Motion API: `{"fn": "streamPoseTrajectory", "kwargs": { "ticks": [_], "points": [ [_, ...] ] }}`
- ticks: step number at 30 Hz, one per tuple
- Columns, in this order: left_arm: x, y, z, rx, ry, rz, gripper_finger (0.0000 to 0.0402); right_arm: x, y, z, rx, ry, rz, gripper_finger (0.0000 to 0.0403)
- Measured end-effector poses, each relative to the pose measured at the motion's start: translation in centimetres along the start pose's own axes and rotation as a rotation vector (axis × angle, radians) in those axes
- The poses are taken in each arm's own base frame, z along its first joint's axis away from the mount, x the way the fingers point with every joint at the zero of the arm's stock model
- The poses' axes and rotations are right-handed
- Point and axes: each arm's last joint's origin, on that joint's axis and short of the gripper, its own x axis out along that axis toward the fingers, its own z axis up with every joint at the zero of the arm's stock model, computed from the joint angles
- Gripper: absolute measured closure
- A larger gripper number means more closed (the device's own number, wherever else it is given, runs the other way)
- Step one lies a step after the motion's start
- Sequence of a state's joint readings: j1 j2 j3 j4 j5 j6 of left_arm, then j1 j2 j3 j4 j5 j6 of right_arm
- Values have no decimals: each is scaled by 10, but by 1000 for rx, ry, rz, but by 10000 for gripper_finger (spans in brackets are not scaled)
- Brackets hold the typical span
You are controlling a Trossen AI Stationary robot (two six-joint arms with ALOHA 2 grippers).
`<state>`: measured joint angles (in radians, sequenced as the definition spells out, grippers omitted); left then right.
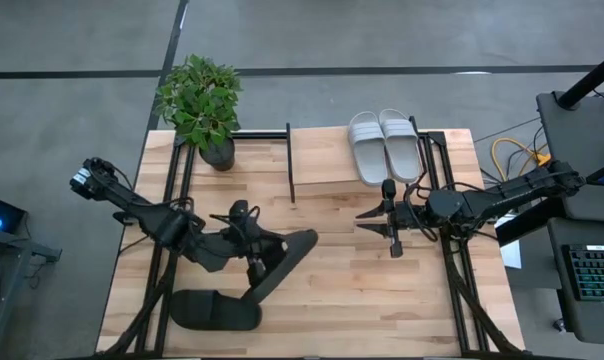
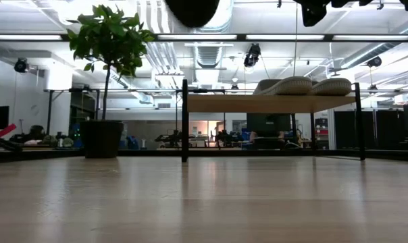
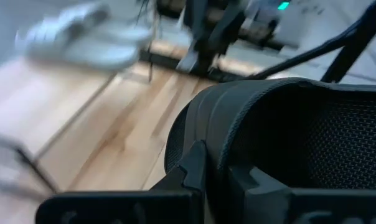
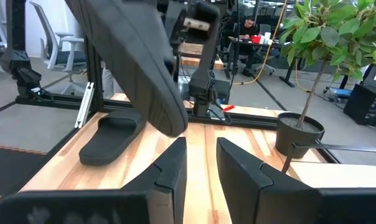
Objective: Pick and place slides into the shelf
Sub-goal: Put the top black slide on the shelf
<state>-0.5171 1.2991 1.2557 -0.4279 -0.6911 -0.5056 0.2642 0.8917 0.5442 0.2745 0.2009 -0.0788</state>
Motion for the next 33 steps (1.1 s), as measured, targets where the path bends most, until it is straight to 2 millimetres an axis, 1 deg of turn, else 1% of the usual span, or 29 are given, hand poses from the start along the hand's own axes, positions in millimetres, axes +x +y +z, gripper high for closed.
{"fn": "streamPoseTrajectory", "kwargs": {
  "ticks": [2,4,7,9,12,16,21,24,27,30,33],
  "points": [
    [-1,-3,6,63,-51,-26,400,0,0,0,1,-5,14,324],
    [-1,-5,10,127,-84,-41,400,0,2,2,3,-25,75,322],
    [-1,-6,11,221,-87,-70,400,-1,7,8,2,-94,243,314],
    [0,-7,10,246,-86,-72,400,-3,10,12,-7,-148,362,307],
    [1,-7,8,360,-80,-80,400,-6,16,18,-45,-221,455,293],
    [5,-10,4,526,-69,-111,400,-7,20,20,-52,-245,471,270],
    [8,-14,3,700,-71,-153,400,-7,18,22,-14,-256,382,239],
    [10,-17,4,790,-91,-160,400,-7,16,24,-41,-277,337,224],
    [10,-19,6,817,-124,-205,400,-7,16,25,-112,-301,321,216],
    [10,-19,6,817,-128,-214,400,-7,17,26,-163,-317,319,217],
    [9,-20,7,818,-131,-212,400,-8,19,26,-173,-320,326,222]
  ]
}}
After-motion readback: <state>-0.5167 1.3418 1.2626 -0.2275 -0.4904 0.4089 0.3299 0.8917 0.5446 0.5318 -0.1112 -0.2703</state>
